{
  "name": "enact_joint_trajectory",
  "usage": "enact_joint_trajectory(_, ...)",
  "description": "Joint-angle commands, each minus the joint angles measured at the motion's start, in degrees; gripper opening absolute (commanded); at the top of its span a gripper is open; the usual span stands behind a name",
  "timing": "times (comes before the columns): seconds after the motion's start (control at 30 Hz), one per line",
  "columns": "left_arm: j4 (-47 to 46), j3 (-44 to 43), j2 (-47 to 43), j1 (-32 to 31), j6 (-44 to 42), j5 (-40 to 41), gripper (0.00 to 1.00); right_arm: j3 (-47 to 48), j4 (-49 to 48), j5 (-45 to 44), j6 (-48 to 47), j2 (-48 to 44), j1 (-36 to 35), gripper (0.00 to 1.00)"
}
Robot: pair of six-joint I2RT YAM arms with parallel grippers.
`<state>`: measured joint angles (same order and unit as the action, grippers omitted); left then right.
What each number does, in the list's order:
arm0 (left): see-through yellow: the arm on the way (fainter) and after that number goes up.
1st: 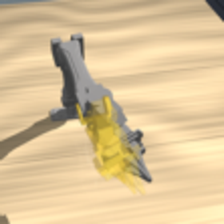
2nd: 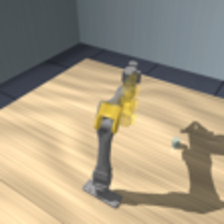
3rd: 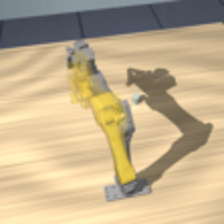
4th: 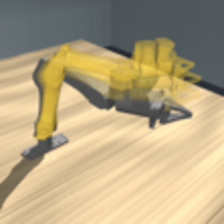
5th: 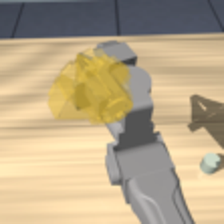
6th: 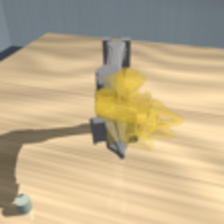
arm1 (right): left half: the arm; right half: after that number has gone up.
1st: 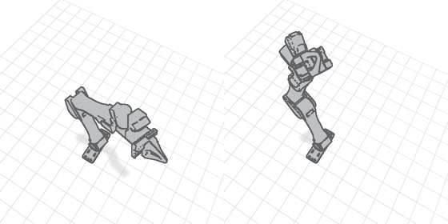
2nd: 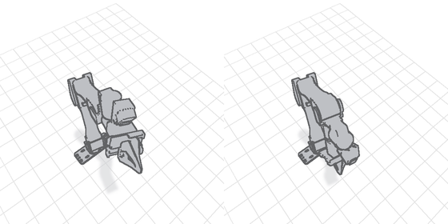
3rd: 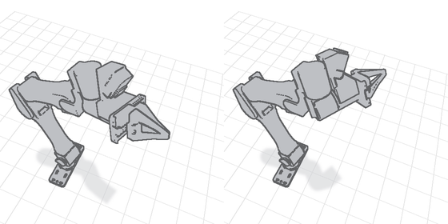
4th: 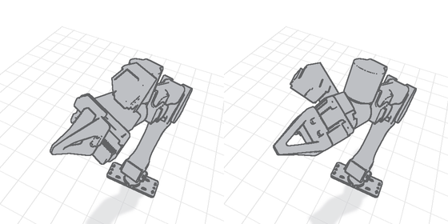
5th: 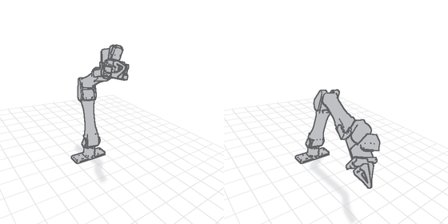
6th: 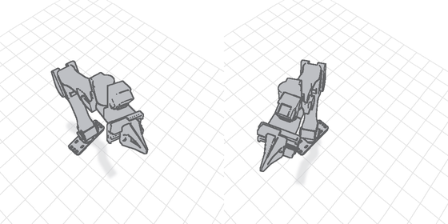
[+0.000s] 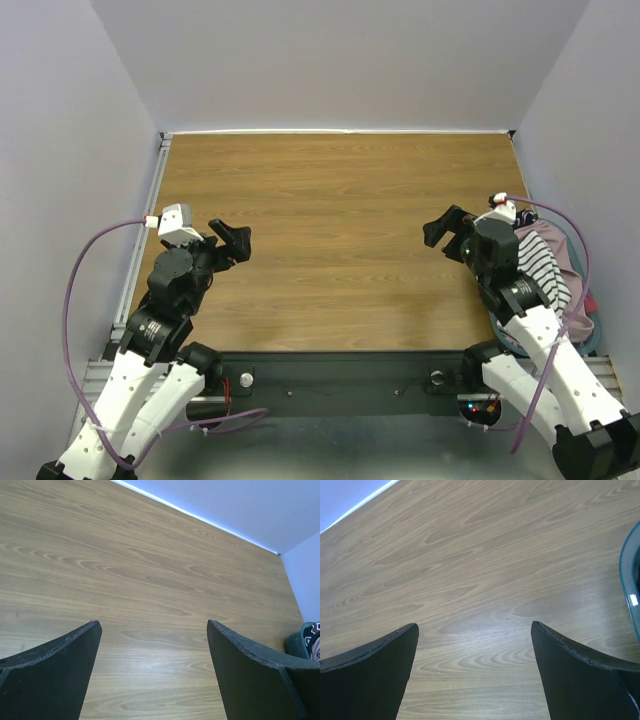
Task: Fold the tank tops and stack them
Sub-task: Grab the tank top from the pile
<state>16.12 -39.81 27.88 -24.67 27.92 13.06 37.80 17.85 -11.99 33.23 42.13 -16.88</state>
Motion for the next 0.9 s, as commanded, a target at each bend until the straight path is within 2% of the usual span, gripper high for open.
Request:
enact_joint_trajectory(0.0, -2.14, -0.79, -0.11, 0.06, -0.85, -0.14, 0.98, 1.40, 0.17, -2.51, -1.33, -1.61, 0.18, 1.00)
enact_joint_trajectory(0.17, -2.14, -0.79, -0.10, 0.06, -0.85, -0.40, 0.98, 3.67, 2.36, -3.22, -1.33, 0.40, 0.10, 1.00)
enact_joint_trajectory(0.3, -2.23, -0.88, -0.81, 0.06, -0.85, -0.75, 0.98, 9.73, 7.71, -6.28, -1.33, 6.72, 0.10, 1.00)
enact_joint_trajectory(0.4, -2.41, -0.71, -1.86, 0.06, -0.76, -1.19, 0.98, 16.67, 14.46, -17.76, -0.11, 12.61, 0.10, 1.00)
enact_joint_trajectory(0.57, -2.85, -0.53, -2.92, 0.06, -1.03, -2.42, 0.98, 25.28, 25.54, -28.07, 2.71, 15.79, 0.19, 1.00)
enact_joint_trajectory(0.67, -2.85, -0.44, -2.83, 0.06, -1.12, -3.21, 0.98, 27.14, 30.12, -33.62, 4.64, 16.14, 0.53, 1.00)
enact_joint_trajectory(0.8, -2.85, -0.62, -1.95, 0.06, -1.29, -3.74, 0.98, 28.03, 32.77, -34.68, 4.91, 17.98, 5.09, 1.00)
enact_joint_trajectory(0.87, -2.94, -0.70, -1.34, 0.06, -1.47, -4.09, 0.98, 28.12, 32.87, -34.16, 3.95, 19.30, 10.62, 1.00)
